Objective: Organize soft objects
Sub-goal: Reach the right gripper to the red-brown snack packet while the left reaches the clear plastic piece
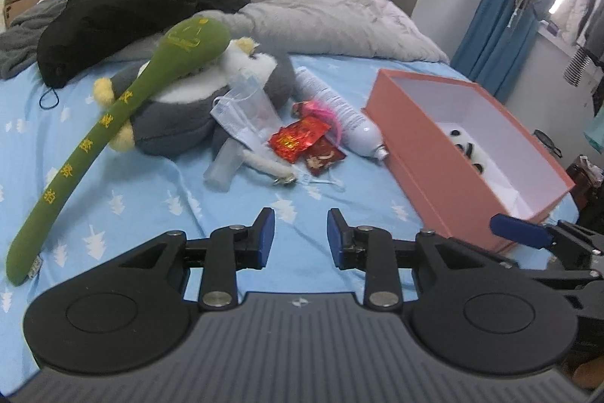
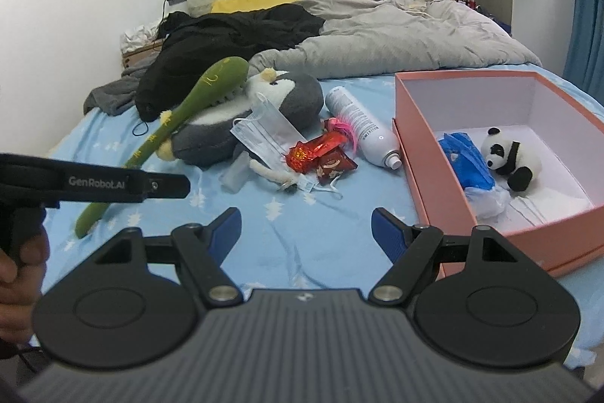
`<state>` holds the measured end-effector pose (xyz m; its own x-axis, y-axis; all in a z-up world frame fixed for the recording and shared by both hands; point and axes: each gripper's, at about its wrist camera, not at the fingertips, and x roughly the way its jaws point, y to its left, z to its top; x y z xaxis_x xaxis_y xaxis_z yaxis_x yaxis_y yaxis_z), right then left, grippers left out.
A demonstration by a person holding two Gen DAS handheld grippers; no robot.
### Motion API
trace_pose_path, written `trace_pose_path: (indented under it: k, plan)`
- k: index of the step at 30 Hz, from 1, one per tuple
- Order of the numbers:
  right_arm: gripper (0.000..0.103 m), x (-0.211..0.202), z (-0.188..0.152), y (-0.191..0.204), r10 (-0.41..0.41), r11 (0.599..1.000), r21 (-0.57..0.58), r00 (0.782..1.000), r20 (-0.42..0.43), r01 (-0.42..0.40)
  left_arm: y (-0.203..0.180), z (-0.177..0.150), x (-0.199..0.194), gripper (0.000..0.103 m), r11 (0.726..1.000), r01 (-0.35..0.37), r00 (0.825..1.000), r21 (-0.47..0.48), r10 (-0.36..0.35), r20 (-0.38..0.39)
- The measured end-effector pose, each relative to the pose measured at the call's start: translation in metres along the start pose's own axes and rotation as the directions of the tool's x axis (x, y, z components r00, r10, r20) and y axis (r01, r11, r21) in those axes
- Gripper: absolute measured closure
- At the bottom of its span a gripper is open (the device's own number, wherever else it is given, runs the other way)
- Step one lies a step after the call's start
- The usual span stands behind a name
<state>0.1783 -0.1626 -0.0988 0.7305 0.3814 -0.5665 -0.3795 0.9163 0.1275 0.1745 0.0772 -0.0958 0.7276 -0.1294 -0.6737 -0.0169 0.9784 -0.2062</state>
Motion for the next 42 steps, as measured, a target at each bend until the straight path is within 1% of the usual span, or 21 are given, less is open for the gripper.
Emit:
trace_pose_path:
  k: [7,11,12,13,14,17,21,25,28,30,33,35,36,39,40,41,42]
  plan:
    - [0.025,0.043,0.003,-0.004,-0.003,0.999,-0.042,1.000,-0.025,0.001,0.027,-0.008,0.052,0.067,0.998,-0.039,0.998,-0.051,0.036,-0.050]
    - [0.025,0.074,0.007,-0.007,0.013,0.998,-0.062,0.998,-0.055,-0.017,0.039,-0.011,0.082,0.066,0.995,-0.068,0.997,-0.073,0.065,-0.049]
    - [0.025,0.081,0.008,-0.008,0.016,0.998,-0.063,0.998,-0.062,-0.020,0.042,-0.011,0.088,0.065,0.994,-0.077,0.996,-0.080,0.073,-0.050]
    - [0.025,0.089,0.008,-0.008,0.016,0.998,-0.066,0.997,-0.072,-0.021,0.045,-0.011,0.095,0.060,0.993,-0.087,0.995,-0.085,0.083,-0.047]
    - [0.025,0.097,0.008,-0.008,0.017,0.997,-0.070,0.996,-0.083,-0.023,0.048,-0.011,0.100,0.059,0.991,-0.097,0.995,-0.088,0.094,-0.044]
    - [0.025,0.124,0.006,-0.008,0.014,0.996,-0.083,0.994,-0.108,-0.023,0.058,-0.007,0.116,0.059,0.988,-0.121,0.992,-0.095,0.117,-0.037]
    - [0.026,0.155,0.008,-0.009,0.003,0.996,-0.089,0.993,-0.122,-0.014,0.067,0.000,0.133,0.058,0.985,-0.154,0.988,-0.080,0.153,-0.021]
    - [0.026,0.183,0.015,-0.011,-0.021,0.995,-0.102,0.993,-0.118,0.009,0.076,0.008,0.150,0.056,0.984,-0.157,0.988,-0.081,0.157,-0.010]
    - [0.026,0.200,0.020,-0.012,-0.031,0.992,-0.127,0.994,-0.101,0.018,0.077,0.011,0.164,0.055,0.986,-0.160,0.987,-0.056,0.160,-0.005]
    - [0.032,0.212,0.022,-0.012,-0.051,0.988,-0.152,0.995,-0.091,0.037,0.077,0.012,0.172,0.055,0.987,-0.155,0.988,-0.038,0.155,0.003]
    - [0.032,0.229,0.023,-0.015,-0.065,0.987,-0.156,0.994,-0.088,0.051,0.073,0.012,0.180,0.055,0.988,-0.156,0.987,0.010,0.156,0.042]
    - [0.033,0.238,0.022,-0.015,-0.071,0.984,-0.166,0.994,-0.085,0.056,0.073,0.012,0.184,0.055,0.988,-0.155,0.987,0.019,0.154,0.045]
    - [0.035,0.242,0.021,-0.014,-0.074,0.983,-0.173,0.994,-0.084,0.059,0.074,0.012,0.186,0.055,0.989,-0.148,0.988,0.015,0.148,0.042]
    - [0.037,0.252,0.019,-0.013,-0.075,0.981,-0.187,0.994,-0.084,0.058,0.080,0.011,0.193,0.056,0.990,-0.142,0.989,0.000,0.142,0.027]
    - [0.039,0.253,0.019,-0.012,-0.075,0.979,-0.193,0.994,-0.082,0.058,0.081,0.011,0.194,0.057,0.990,-0.138,0.990,-0.004,0.138,0.027]
    - [0.045,0.254,0.019,-0.011,-0.078,0.978,-0.199,0.994,-0.081,0.061,0.083,0.011,0.194,0.061,0.991,-0.131,0.991,-0.020,0.132,0.032]
    - [0.048,0.255,0.019,-0.012,-0.084,0.977,-0.202,0.993,-0.081,0.066,0.086,0.011,0.194,0.065,0.992,-0.123,0.992,-0.036,0.124,0.035]
